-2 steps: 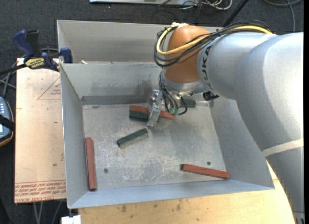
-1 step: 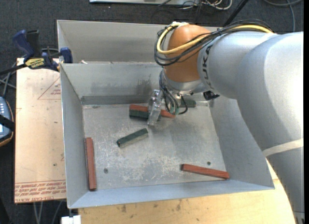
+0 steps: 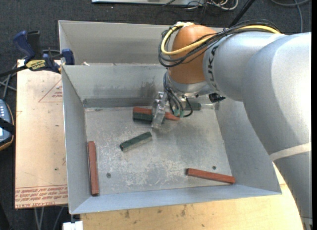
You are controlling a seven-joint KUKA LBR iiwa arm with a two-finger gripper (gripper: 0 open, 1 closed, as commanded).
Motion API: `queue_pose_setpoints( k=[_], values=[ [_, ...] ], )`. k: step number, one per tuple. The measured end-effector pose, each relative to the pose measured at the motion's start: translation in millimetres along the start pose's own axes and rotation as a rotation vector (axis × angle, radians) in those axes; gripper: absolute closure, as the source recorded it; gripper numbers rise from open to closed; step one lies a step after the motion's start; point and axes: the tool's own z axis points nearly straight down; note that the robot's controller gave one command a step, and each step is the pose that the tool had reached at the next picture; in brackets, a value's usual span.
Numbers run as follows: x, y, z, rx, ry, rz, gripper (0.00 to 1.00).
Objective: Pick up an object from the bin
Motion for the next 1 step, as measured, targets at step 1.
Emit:
queue_pose_setpoints(
  k=[1],
  values=[
    [1.8,-0.6,-4.2,0.002,0.007,0.000,1.00]
  ],
)
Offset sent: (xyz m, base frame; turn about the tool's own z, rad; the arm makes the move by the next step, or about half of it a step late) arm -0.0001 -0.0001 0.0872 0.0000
